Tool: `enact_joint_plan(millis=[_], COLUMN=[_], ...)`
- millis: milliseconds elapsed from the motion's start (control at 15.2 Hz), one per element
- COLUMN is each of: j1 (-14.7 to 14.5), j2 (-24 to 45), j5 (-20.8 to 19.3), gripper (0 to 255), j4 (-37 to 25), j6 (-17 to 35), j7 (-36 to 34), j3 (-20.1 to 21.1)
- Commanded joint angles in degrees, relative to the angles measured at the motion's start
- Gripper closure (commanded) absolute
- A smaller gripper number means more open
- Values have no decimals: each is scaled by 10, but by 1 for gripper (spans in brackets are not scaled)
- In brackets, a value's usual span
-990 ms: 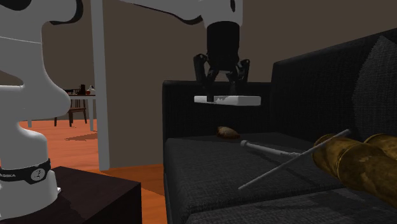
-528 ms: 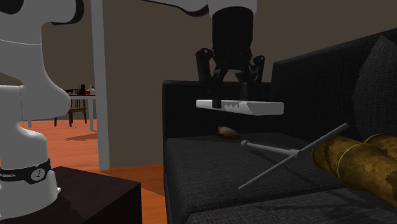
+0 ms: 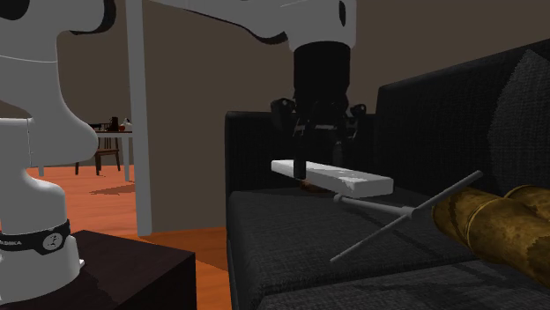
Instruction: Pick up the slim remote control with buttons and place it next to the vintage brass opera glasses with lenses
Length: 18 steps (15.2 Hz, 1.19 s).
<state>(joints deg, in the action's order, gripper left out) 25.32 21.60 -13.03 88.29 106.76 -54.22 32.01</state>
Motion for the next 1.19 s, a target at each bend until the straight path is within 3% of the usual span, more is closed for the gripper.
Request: enact_joint_plan(millis=[0, 1122], j1=[0, -4], j2=[4, 44], j5=[-3, -32], gripper=[255, 255], j4=[12, 89], j6=[16, 127], j7=[-2, -23], j3=[-1, -16])
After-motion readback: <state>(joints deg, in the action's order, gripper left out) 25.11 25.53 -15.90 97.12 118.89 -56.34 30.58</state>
